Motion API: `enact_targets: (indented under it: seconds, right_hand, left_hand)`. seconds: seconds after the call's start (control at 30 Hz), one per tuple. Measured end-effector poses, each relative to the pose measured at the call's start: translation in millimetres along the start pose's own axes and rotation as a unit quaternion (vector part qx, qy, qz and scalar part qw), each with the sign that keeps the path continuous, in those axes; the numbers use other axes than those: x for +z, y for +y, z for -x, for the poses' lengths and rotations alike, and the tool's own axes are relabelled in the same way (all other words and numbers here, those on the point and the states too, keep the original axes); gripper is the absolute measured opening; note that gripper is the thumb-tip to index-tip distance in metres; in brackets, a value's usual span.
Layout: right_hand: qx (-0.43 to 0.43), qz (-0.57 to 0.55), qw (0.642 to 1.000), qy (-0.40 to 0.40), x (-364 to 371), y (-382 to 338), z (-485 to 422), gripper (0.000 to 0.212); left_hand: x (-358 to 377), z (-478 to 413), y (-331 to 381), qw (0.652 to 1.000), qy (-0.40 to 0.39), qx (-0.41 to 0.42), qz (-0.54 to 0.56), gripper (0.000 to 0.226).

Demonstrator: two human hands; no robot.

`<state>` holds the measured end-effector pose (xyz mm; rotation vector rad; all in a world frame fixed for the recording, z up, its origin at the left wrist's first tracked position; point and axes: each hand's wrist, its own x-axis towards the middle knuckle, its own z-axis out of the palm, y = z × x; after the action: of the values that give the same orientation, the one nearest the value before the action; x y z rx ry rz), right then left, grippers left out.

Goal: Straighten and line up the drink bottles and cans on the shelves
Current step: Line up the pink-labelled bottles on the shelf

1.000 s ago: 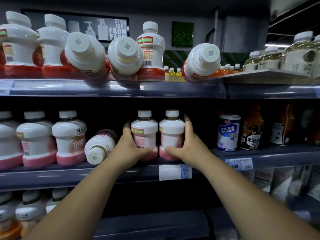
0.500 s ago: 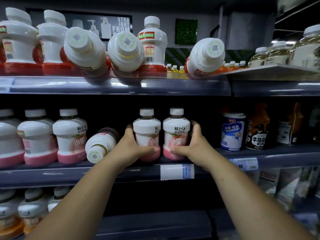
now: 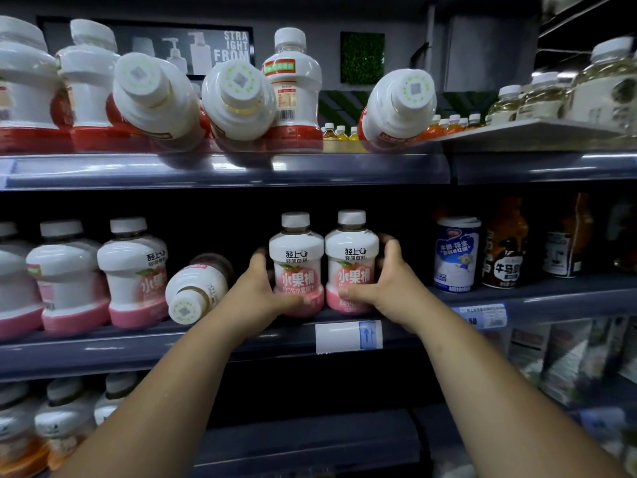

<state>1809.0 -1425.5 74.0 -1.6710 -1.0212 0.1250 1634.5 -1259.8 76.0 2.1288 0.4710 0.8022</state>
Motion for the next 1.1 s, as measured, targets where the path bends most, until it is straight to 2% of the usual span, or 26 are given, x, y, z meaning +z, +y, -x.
enact_targets:
  seconds: [0.1,0.2,0.33,0.43,0.5,0.57,0.63,0.8,0.97,1.1]
  right_hand:
    - [0.008,-0.016,1.0,-0.019,-2,2,0,0.098]
    - [0.003,-0.029,0.999,-0.029,-3,1,1,0.084]
    - [-0.004,-0.024,0.999,-0.029,-1,-2,6,0.079]
    - [-0.009,0.03,0.999,-0.019,4,-6,10,0.09]
    - [-0.037,0.057,0.998,0.011,8,-7,14,0.104]
    - [-0.092,0.079,0.991,0.053,12,-6,21,0.119]
    - [-0.172,0.115,0.974,0.097,17,-5,30,0.117]
    - [-0.303,0.165,0.928,0.142,48,-27,49,0.087]
    - [-0.308,0.15,0.924,0.168,75,-62,44,0.072]
    - [-0.33,0.153,0.924,0.12,106,-81,42,0.062]
  left_hand:
    - [0,2,2,1.0,-0.008,0.002,-0.009,0.078]
    - [-1,2,1,1.0,-0.002,0.006,-0.02,0.086]
    - [2,7,2,0.999,0.007,0.013,-0.043,0.087]
    - [9,14,6,0.995,0.048,0.043,-0.074,0.082]
    - [10,19,11,0.992,0.07,0.078,-0.062,0.086]
    - [6,26,14,0.989,0.092,0.104,-0.059,0.106]
    - [0,37,12,0.985,0.105,0.107,-0.083,0.124]
    - [-20,62,7,0.98,0.077,0.148,-0.105,0.104]
    - [-57,69,9,0.973,0.081,0.187,-0.112,0.088]
    - [-93,73,7,0.96,0.108,0.229,-0.121,0.081]
